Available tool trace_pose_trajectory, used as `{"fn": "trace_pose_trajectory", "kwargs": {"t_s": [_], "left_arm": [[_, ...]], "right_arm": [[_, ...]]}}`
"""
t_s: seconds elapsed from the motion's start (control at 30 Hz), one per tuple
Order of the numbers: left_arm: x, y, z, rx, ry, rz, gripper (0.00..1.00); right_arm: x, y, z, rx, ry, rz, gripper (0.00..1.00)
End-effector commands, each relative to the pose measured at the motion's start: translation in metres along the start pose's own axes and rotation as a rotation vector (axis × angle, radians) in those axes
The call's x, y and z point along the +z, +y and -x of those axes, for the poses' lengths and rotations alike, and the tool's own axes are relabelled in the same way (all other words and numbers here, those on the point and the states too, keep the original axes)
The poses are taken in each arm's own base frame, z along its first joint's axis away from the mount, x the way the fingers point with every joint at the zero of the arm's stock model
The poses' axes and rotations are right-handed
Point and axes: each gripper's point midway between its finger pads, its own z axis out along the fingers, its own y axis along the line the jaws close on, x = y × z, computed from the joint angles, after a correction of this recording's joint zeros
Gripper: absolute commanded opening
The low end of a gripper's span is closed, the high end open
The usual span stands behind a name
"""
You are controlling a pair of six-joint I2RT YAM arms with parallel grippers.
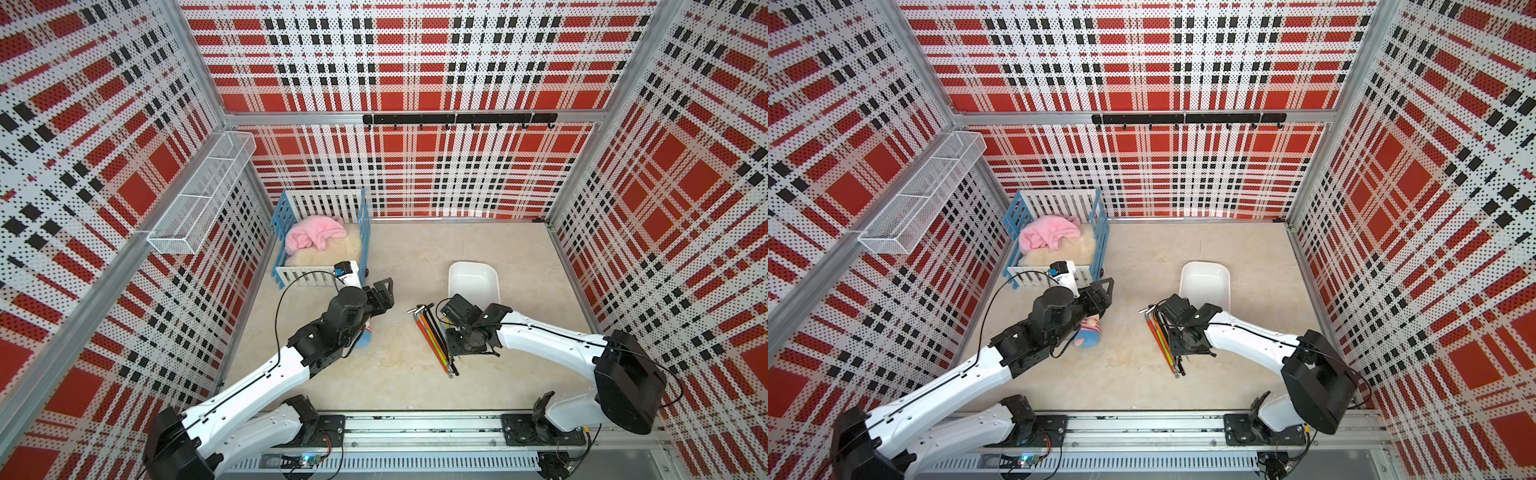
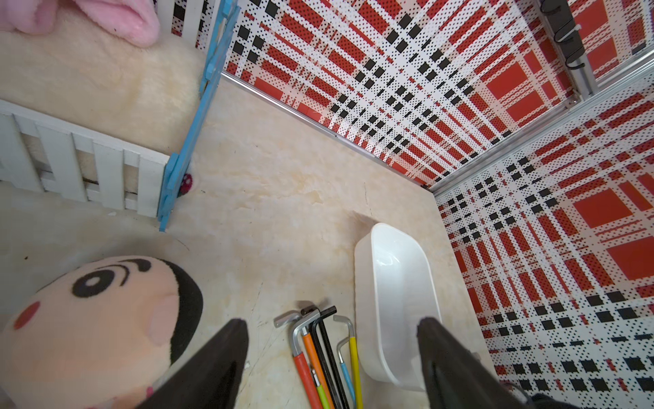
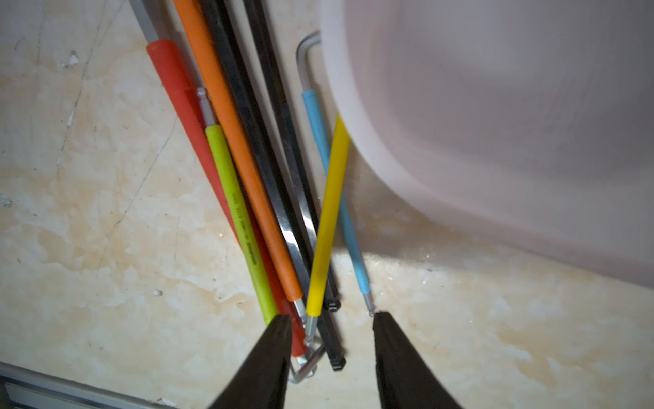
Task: Put the hex key on the desktop into the storage box
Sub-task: Pick up the Allen key from the center of the board.
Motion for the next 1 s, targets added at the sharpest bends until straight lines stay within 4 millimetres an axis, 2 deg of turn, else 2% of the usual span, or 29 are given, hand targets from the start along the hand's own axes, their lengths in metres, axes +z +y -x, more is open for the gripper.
{"fn": "trace_pose_trajectory", "kwargs": {"t_s": [0.0, 0.43, 0.87, 0.97], "left_arm": [[-0.003, 0.009, -0.005, 0.028, 0.022, 0.012, 0.80], [-0.004, 0.016, 0.000, 0.016, 0.030, 0.001, 0.79], [-0.002, 0.016, 0.004, 0.008, 0.032, -0.006, 0.78], [-0.003, 0.015, 0.005, 0.005, 0.033, -0.012, 0.78]], "right_arm": [[0.008, 0.004, 0.004, 0.037, -0.034, -0.016, 0.42], [0.024, -0.001, 0.018, 0.068, -0.063, -0.109, 0.33], [0.034, 0.002, 0.029, 0.044, -0.074, -0.140, 0.28], [0.037, -0.002, 0.032, 0.048, -0.088, -0.166, 0.28]]}}
